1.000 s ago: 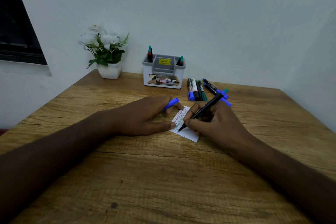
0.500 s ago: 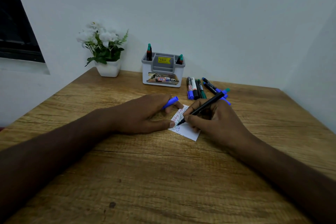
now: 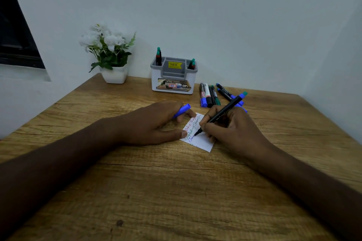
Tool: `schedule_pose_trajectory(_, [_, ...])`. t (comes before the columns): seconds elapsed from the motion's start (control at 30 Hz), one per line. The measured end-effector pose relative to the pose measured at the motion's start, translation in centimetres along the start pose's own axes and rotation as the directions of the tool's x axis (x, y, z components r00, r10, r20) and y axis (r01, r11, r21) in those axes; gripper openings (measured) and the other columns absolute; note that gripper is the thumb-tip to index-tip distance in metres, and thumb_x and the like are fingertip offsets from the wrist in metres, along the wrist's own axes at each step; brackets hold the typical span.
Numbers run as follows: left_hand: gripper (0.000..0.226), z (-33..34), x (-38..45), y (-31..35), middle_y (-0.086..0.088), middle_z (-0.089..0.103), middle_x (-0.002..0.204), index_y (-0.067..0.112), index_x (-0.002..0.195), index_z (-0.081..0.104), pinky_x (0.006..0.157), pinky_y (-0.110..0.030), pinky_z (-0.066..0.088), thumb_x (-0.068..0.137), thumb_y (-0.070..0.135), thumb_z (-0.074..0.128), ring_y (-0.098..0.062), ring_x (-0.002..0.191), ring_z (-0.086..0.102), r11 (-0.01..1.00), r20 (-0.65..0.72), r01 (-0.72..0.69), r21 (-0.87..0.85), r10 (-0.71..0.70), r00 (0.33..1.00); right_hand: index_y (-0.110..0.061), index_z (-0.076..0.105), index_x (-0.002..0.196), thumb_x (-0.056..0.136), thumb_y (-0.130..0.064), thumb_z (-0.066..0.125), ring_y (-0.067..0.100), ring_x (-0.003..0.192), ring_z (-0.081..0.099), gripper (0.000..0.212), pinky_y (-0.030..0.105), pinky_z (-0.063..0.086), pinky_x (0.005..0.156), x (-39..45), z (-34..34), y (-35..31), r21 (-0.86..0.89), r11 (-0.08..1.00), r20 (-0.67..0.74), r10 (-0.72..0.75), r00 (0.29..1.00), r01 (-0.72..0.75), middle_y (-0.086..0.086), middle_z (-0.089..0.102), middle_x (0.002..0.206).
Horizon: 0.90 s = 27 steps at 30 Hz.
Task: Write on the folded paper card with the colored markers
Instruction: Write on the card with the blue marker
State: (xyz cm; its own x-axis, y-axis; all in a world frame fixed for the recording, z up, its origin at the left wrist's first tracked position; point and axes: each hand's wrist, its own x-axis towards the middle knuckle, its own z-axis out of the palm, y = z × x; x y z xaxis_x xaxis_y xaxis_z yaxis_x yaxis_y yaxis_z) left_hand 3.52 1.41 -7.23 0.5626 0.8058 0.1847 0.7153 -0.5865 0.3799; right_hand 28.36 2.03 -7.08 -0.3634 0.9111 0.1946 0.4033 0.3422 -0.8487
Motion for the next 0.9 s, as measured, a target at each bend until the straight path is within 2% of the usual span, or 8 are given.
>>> schedule_pose_trajectory(0.17, [0.031, -0.2, 0.0, 0.5, 0.029, 0.049, 0.105, 0.074, 0.103, 0.035, 0.083, -0.009, 0.036, 0.100, 0.054, 0.059, 0.011, 0.104, 0.048, 1.000, -0.010, -0.027, -0.008, 0.026, 1.000, -0.020, 0.079, 0.093, 0.094, -0.013, 0.075, 0.011, 0.069, 0.073, 0.009, 0.027, 0.059, 0.070, 0.4, -0.3, -0.3, 0.039, 0.999, -0.033, 0.000, 0.999, 0.001, 0.002, 0.079, 0.079])
schedule_pose_trajectory(0.27, [0.016, 0.1, 0.1, 0.0, 0.029, 0.050, 0.102, 0.055, 0.099, 0.042, 0.082, -0.019, 0.040, 0.099, 0.057, 0.058, 0.006, 0.101, 0.050, 1.000, -0.005, -0.022, -0.001, 0.022, 1.000, -0.010, 0.080, 0.103, 0.096, -0.007, 0.073, 0.016, 0.074, 0.076, 0.010, 0.025, 0.061, 0.072, 0.9, -1.0, -0.8, 0.150, 0.988, -0.001, -0.036, 0.999, 0.035, 0.001, 0.080, 0.082])
schedule_pose_trajectory(0.33, [0.017, 0.1, 0.1, -0.3, 0.028, 0.051, 0.105, 0.050, 0.102, 0.044, 0.083, -0.020, 0.042, 0.099, 0.058, 0.058, 0.006, 0.102, 0.050, 1.000, -0.001, -0.014, 0.001, 0.014, 1.000, -0.007, 0.081, 0.098, 0.094, -0.001, 0.072, 0.016, 0.080, 0.078, 0.011, 0.025, 0.062, 0.078, 0.7, -1.2, -0.7, 0.157, 0.987, 0.055, -0.040, 0.998, 0.031, 0.001, 0.082, 0.087])
schedule_pose_trajectory(0.43, [0.024, 0.1, 0.1, -0.3, 0.026, 0.052, 0.110, 0.044, 0.114, 0.049, 0.088, -0.020, 0.045, 0.098, 0.060, 0.057, 0.007, 0.107, 0.049, 1.000, 0.002, -0.014, 0.000, 0.014, 1.000, -0.019, 0.082, 0.085, 0.084, 0.003, 0.076, 0.011, 0.090, 0.077, 0.022, 0.032, 0.061, 0.088, 0.5, -1.1, -0.2, 0.017, 0.999, 0.072, -0.036, 0.997, 0.034, -0.005, 0.082, 0.088])
schedule_pose_trajectory(0.63, [0.019, 0.0, 0.0, 0.1, 0.033, 0.049, 0.103, 0.059, 0.101, 0.041, 0.081, -0.016, 0.038, 0.099, 0.056, 0.059, 0.006, 0.105, 0.050, 0.999, -0.017, -0.045, -0.009, 0.045, 0.999, -0.021, 0.079, 0.080, 0.090, -0.014, 0.077, 0.005, 0.061, 0.068, 0.012, 0.025, 0.056, 0.063, 0.7, -0.8, 0.1, -0.039, 0.999, 0.012, -0.037, 0.999, 0.037, -0.004, 0.078, 0.074])
schedule_pose_trajectory(0.73, [0.025, -0.1, -0.1, 0.4, 0.032, 0.048, 0.101, 0.068, 0.101, 0.037, 0.081, -0.014, 0.038, 0.099, 0.057, 0.059, 0.006, 0.102, 0.050, 0.999, -0.022, -0.051, -0.013, 0.050, 0.998, -0.022, 0.079, 0.081, 0.090, -0.016, 0.077, -0.002, 0.062, 0.066, 0.011, 0.017, 0.052, 0.061, 0.8, -0.7, 0.3, -0.089, 0.995, 0.024, -0.047, 0.999, 0.049, -0.005, 0.079, 0.076])
schedule_pose_trajectory(0.83, [0.025, -0.1, 0.0, 0.4, 0.031, 0.048, 0.100, 0.065, 0.100, 0.038, 0.078, -0.011, 0.035, 0.099, 0.055, 0.060, 0.009, 0.100, 0.049, 0.999, -0.021, -0.047, 0.008, 0.047, 0.999, -0.020, 0.078, 0.081, 0.090, -0.016, 0.076, 0.001, 0.064, 0.065, 0.010, 0.026, 0.055, 0.064, 0.9, -0.7, 0.4, -0.100, 0.994, 0.034, -0.049, 0.998, 0.052, 0.001, 0.078, 0.079])
schedule_pose_trajectory(0.9, [0.020, -0.1, 0.0, 0.3, 0.030, 0.048, 0.100, 0.057, 0.099, 0.041, 0.076, -0.010, 0.034, 0.099, 0.055, 0.060, 0.009, 0.099, 0.049, 0.999, -0.019, -0.045, 0.015, 0.046, 0.999, -0.020, 0.077, 0.083, 0.092, -0.016, 0.075, 0.001, 0.063, 0.064, 0.011, 0.024, 0.054, 0.063, 0.9, -0.6, 0.5, -0.093, 0.993, 0.036, -0.067, 0.997, 0.070, 0.002, 0.078, 0.079])
